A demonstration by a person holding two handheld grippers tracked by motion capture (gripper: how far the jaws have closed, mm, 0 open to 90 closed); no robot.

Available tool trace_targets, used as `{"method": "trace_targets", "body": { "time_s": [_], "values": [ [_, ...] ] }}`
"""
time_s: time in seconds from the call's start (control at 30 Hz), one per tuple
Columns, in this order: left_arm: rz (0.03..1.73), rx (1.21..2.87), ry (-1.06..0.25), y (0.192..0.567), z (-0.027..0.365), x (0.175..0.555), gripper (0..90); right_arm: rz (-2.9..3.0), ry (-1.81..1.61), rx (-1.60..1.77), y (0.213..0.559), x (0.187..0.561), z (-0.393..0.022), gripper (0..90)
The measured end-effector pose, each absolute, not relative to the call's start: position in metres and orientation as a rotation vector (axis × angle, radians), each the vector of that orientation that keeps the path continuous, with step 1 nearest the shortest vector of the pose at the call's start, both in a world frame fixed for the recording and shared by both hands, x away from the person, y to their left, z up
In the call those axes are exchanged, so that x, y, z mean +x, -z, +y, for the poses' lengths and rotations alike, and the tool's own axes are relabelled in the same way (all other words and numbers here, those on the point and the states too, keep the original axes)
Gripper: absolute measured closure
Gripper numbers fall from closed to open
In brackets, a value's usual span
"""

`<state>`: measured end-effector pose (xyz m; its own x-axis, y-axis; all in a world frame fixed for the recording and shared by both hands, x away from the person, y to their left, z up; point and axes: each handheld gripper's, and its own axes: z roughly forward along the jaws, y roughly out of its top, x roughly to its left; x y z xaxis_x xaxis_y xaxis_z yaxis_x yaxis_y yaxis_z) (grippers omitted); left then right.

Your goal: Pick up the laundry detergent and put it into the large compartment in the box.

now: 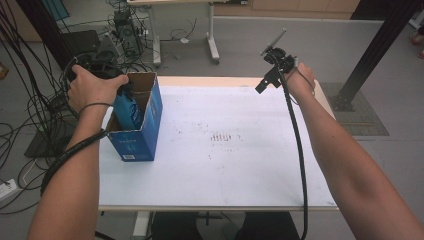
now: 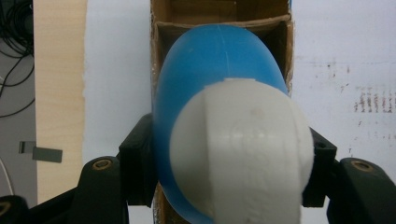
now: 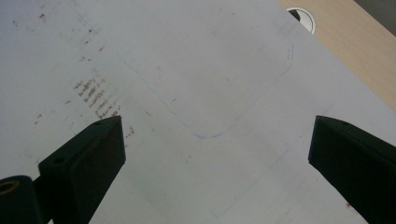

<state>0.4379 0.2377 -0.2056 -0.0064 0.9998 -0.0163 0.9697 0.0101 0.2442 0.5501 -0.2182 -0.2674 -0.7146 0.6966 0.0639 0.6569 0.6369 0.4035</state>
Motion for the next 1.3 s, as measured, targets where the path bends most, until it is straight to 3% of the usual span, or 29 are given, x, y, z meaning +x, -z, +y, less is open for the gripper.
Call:
{"method": "trace_targets", "body": {
  "time_s": [1.3],
  "values": [
    [2.126, 2.127, -0.176, 0.258, 0.23, 0.439, 38.0, 2.742, -0.601, 1.147, 0.267, 0.548, -0.222, 3.9]
  ]
}}
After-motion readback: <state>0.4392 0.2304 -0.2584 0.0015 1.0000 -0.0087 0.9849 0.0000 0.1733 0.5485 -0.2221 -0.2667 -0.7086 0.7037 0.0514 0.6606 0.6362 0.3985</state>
